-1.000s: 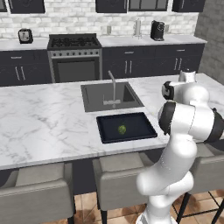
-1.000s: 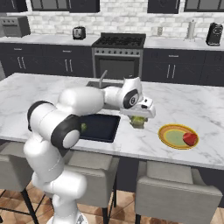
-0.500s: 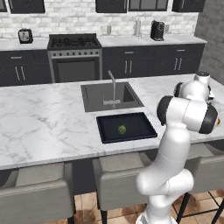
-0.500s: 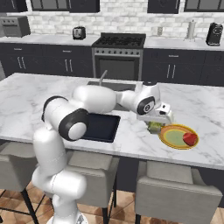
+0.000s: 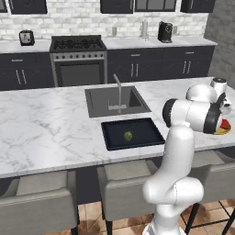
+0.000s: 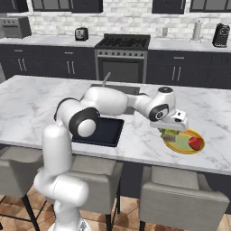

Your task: Create a steak meal by picking up the steak and asparagus from the tray and placing them on the plate. Leave the brussel sprout on the tray.

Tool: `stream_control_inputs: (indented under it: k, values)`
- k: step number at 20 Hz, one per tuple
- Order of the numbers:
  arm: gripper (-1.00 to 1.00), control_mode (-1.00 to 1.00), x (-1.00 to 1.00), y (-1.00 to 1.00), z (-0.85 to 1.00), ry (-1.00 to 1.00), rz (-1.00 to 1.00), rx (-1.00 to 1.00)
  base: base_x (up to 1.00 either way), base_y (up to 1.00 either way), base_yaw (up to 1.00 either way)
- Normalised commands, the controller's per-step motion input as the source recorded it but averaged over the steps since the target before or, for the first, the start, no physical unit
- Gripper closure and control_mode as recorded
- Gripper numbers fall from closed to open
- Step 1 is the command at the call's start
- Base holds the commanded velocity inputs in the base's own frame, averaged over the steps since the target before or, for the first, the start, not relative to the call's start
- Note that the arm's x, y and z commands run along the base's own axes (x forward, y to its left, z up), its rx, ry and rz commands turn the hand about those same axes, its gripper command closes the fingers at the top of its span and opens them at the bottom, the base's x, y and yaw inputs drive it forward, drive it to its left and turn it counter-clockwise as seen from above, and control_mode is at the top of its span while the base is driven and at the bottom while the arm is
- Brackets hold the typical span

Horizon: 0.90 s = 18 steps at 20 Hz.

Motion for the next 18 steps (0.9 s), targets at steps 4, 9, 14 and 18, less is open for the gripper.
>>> stream_control_inputs:
  k: [4, 9, 14, 18]
  values:
    - [1.00, -1.00, 0.24, -0.38, -0.24, 0.00, 0.00, 0.01, 0.00, 0.00, 0.00]
    - [1.00, -1.00, 0.20, -0.30, -0.27, 0.00, 0.00, 0.00, 0.00, 0.00, 0.00]
    - [1.00, -1.00, 0.13, -0.08, -0.29, 0.00, 0.00, 0.00, 0.00, 0.00, 0.00]
    - [1.00, -1.00, 0.18, 0.00, -0.26, 0.00, 0.00, 0.00, 0.00, 0.00, 0.00]
